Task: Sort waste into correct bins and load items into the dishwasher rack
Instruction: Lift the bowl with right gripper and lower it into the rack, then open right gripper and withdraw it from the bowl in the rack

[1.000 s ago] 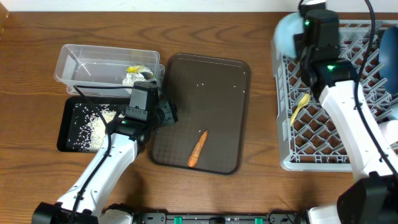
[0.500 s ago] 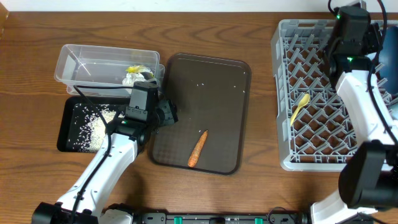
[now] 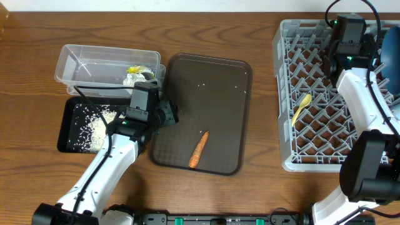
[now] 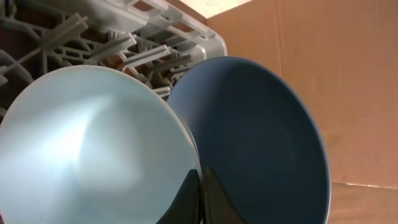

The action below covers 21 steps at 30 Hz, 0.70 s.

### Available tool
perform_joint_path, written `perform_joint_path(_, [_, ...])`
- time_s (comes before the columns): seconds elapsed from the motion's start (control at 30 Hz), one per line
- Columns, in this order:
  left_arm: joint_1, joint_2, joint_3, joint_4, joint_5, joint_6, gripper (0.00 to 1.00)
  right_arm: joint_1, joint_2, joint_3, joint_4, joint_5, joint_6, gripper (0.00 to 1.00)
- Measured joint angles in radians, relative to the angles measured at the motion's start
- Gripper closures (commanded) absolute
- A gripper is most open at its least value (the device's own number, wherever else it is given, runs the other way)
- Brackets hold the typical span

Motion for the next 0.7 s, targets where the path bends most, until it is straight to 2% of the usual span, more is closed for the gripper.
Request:
perform_joint_path(0.27, [0.0,0.0,0.0,0.0,0.0,0.0,0.47,0.0,0.0,0.0,0.028,0.002,0.009,0.99])
perform_joint_path(0.7, [0.0,0.0,0.0,0.0,0.0,0.0,0.47,0.0,0.0,0.0,0.073,-0.017,-0.16,0.99])
